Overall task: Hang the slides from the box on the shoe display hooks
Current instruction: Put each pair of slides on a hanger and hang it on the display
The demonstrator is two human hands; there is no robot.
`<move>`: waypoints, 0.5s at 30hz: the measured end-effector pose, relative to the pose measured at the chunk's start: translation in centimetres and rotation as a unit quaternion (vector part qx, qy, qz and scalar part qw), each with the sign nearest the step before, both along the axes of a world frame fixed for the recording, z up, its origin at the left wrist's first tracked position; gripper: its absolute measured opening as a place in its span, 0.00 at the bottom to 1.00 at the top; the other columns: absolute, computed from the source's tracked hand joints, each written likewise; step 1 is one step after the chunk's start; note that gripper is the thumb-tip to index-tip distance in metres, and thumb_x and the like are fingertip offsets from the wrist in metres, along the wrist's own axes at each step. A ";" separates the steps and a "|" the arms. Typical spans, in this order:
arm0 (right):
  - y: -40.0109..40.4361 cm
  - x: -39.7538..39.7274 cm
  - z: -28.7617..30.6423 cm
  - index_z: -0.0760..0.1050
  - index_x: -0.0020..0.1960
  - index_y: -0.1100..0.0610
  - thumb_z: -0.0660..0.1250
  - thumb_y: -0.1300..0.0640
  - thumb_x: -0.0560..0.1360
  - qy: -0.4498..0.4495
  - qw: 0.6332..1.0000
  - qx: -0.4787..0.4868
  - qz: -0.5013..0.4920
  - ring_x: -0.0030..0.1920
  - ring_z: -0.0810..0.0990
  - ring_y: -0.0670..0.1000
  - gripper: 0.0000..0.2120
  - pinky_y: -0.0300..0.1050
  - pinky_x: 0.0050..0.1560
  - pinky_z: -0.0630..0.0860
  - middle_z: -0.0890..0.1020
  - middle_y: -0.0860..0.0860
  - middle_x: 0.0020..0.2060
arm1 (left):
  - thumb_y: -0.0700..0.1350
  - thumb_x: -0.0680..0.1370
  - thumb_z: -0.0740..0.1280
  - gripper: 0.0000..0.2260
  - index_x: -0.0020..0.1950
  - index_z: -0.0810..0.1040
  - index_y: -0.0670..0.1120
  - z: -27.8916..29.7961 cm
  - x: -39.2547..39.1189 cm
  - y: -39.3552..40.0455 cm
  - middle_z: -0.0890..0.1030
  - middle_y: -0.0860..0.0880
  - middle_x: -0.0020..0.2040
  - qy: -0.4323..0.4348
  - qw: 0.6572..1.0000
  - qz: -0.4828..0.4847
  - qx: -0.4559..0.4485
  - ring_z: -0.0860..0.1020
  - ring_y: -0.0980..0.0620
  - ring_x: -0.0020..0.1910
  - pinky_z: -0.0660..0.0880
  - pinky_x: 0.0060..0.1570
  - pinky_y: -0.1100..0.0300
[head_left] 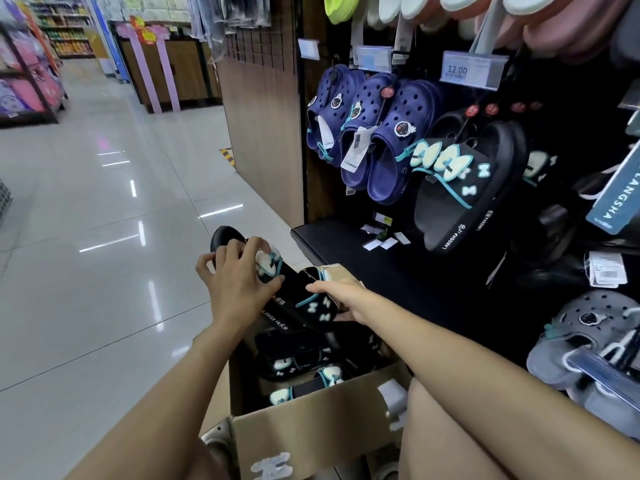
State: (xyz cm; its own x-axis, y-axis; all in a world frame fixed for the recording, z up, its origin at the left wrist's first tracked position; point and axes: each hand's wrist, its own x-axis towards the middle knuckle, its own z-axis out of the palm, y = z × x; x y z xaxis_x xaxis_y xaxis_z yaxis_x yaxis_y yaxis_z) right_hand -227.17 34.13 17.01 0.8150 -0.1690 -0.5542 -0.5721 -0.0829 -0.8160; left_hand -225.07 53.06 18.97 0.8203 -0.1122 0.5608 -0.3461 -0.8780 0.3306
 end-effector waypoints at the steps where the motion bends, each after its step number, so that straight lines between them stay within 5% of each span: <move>1: 0.1 0.0 0.0 0.78 0.60 0.58 0.75 0.51 0.71 -0.005 1.000 -0.003 0.003 0.55 0.81 0.50 0.20 0.41 0.39 0.82 0.82 0.53 0.55 | 0.57 0.65 0.75 0.21 0.53 0.71 0.56 0.0 -0.1 0.2 0.70 0.53 0.47 0.004 1.000 0.006 -0.006 0.70 0.49 0.55 0.54 0.61 0.50; 7: -0.1 0.1 0.3 0.76 0.52 0.54 0.72 0.53 0.74 -0.067 0.998 -0.015 0.015 0.45 0.80 0.49 0.10 0.45 0.51 0.81 0.80 0.52 0.47 | 0.55 0.66 0.75 0.21 0.55 0.71 0.56 0.3 -0.2 0.0 0.69 0.53 0.48 -0.001 0.999 0.030 -0.045 0.69 0.50 0.55 0.53 0.62 0.52; 11: -0.3 0.4 0.1 0.76 0.50 0.51 0.74 0.48 0.60 -0.106 0.992 -0.061 -0.015 0.49 0.82 0.51 0.20 0.55 0.59 0.80 0.82 0.54 0.51 | 0.54 0.67 0.75 0.22 0.57 0.71 0.55 0.9 -0.1 -0.7 0.68 0.53 0.49 -0.001 0.997 0.039 -0.067 0.69 0.50 0.56 0.53 0.62 0.52; 15: -1.1 0.8 -0.2 0.74 0.55 0.46 0.70 0.43 0.51 -0.119 0.988 -0.094 -0.021 0.53 0.83 0.52 0.32 0.53 0.57 0.81 0.83 0.47 0.52 | 0.54 0.67 0.74 0.22 0.57 0.71 0.55 0.9 0.1 -1.0 0.68 0.53 0.49 -0.006 0.996 0.041 -0.075 0.68 0.51 0.56 0.54 0.63 0.52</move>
